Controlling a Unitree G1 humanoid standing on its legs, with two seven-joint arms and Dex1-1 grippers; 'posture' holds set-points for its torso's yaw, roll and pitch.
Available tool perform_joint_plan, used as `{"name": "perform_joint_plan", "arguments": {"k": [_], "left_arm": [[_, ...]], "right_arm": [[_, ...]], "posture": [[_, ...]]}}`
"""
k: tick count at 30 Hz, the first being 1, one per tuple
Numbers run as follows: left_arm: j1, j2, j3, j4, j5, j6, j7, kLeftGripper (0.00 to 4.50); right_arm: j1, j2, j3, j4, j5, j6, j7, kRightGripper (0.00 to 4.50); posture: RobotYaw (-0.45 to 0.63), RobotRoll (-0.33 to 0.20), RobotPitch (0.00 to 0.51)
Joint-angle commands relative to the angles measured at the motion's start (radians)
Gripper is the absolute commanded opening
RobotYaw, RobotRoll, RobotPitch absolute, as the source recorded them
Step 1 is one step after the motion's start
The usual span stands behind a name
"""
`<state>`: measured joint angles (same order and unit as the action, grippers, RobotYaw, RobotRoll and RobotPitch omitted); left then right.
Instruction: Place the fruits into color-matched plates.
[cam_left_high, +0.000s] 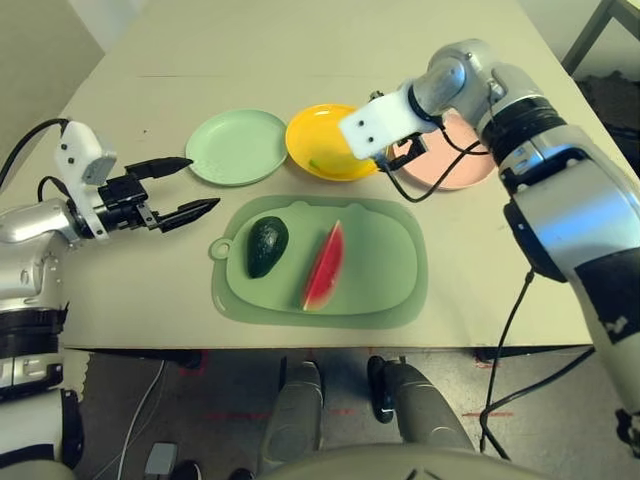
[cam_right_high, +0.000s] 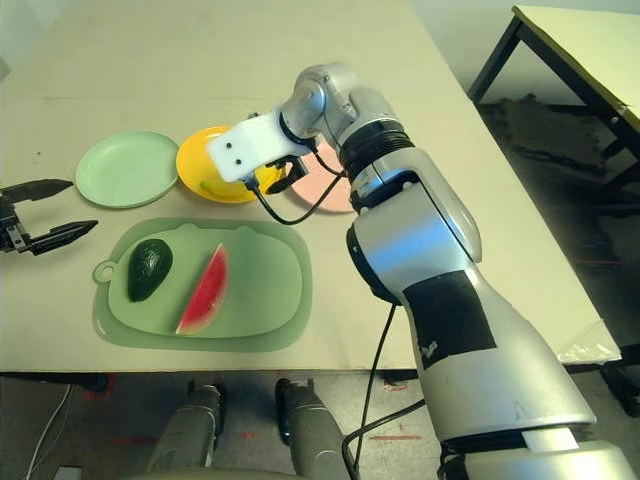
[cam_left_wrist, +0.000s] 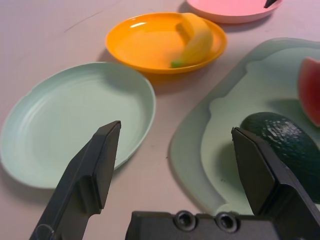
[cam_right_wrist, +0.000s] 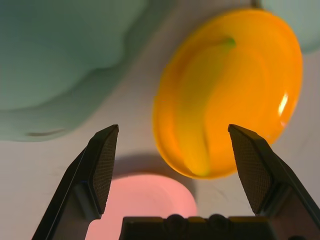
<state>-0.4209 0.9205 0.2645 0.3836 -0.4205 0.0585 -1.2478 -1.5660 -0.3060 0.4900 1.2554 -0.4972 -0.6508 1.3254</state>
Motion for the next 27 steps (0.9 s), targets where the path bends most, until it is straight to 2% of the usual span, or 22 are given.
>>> {"name": "perform_joint_plan", "arguments": {"k": [1,6,13,16,22,27], "left_arm": [[-0.008,0.006,-0.011,0.029,-0.002,-0.003,-0.05,4.5],[-0.016,0.008,-0.004,0.037,-0.044,0.03,-0.142,4.5],[-0.015,0.02,-0.003,0.041,-0.089,0.03,-0.298,4.5],[0.014,0.035,-0.012,-0.008,-0.102,0.015,-0.357,4.5],[0.064,0.07,-0.04,-0.111,-0.147,0.033,-0.367,4.5],[0.093,0.102,-0.071,-0.118,-0.173,0.013,-0.367,4.5]], "right_arm": [[0.043,-0.022,-0.017,-0.076,0.058,-0.051,0.087,4.43],[0.117,-0.045,-0.023,-0.218,0.15,-0.093,0.171,4.43],[0.205,-0.069,0.017,-0.432,0.217,-0.134,0.232,4.43],[0.241,-0.079,0.041,-0.566,0.263,-0.096,0.281,4.43],[0.264,-0.095,0.142,-0.802,0.346,0.073,0.289,4.43],[0.259,-0.046,0.171,-0.837,0.334,0.146,0.287,4.43]], "posture": [[0.05,0.0,0.166],[0.04,0.0,0.165],[0.03,0.0,0.168],[0.03,0.0,0.169],[0.04,0.0,0.172],[0.05,0.0,0.181]]}}
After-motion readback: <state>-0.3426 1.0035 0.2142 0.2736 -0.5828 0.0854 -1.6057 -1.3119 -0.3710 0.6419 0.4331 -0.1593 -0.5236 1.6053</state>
